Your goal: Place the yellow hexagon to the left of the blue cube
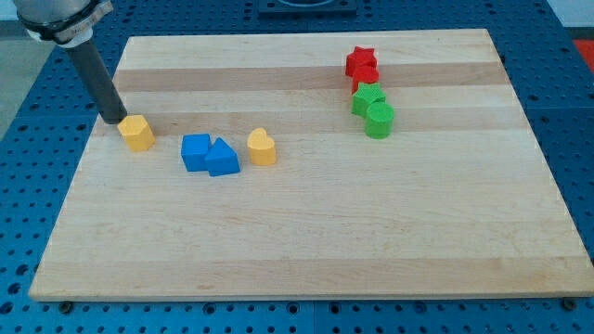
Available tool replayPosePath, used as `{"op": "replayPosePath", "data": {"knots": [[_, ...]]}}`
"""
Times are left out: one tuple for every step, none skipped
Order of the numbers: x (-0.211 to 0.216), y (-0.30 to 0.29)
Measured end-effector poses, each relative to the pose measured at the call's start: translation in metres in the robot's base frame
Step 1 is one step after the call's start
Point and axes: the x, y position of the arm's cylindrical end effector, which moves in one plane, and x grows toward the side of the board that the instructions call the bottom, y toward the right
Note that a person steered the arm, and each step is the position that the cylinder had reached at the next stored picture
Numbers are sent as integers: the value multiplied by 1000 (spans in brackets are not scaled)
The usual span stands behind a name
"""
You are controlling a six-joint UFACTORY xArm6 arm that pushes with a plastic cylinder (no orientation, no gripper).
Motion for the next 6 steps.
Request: {"op": "replayPosePath", "data": {"knots": [[12, 1], [18, 12], [18, 36], [19, 56], [26, 59], [39, 59]]}}
